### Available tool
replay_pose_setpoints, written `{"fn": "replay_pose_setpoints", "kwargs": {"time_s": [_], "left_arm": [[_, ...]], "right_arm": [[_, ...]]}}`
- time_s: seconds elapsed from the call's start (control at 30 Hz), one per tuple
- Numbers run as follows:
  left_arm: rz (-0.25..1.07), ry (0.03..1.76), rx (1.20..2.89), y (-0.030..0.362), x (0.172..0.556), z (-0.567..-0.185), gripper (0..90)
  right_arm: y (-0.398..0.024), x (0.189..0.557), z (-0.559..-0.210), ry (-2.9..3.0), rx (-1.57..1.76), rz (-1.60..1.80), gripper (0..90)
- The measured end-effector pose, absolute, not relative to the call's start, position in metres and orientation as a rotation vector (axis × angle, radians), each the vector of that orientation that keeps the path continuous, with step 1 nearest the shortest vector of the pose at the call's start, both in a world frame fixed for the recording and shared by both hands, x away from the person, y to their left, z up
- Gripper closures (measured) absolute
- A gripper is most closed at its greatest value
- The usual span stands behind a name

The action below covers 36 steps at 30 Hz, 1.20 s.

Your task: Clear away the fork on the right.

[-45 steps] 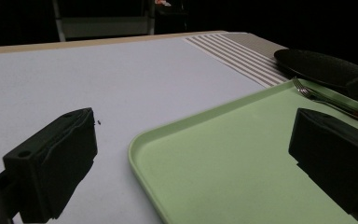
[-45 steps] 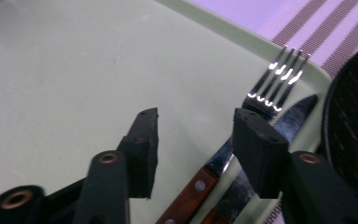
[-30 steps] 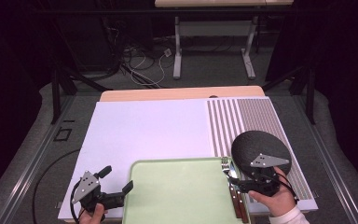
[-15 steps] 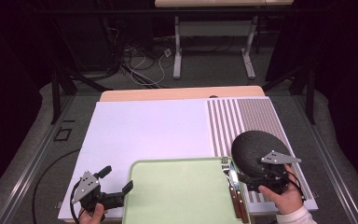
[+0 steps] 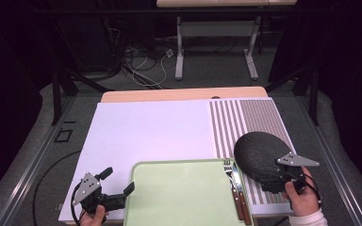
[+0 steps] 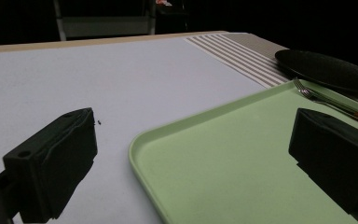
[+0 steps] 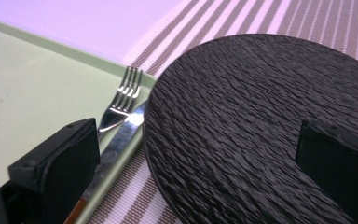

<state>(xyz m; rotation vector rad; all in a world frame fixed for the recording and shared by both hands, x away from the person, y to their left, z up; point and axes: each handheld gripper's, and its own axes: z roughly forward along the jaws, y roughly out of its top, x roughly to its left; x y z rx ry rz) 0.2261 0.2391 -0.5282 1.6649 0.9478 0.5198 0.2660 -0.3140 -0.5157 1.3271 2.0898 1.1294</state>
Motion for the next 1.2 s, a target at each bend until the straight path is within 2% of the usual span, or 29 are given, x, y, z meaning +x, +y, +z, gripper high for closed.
{"fn": "replay_pose_setpoints", "kwargs": {"time_s": [0.6,1.2], "left_arm": [[0.523,0.944,1.668,0.240,0.225,-0.528,1.0],[0.524,0.944,1.667,0.240,0.225,-0.528,1.0]], "right_arm": [[-0.336,0.261,-0.516,2.037,1.342,1.064,0.0],[-0.332,0.262,-0.518,2.065,1.314,1.028,0.0]]}}
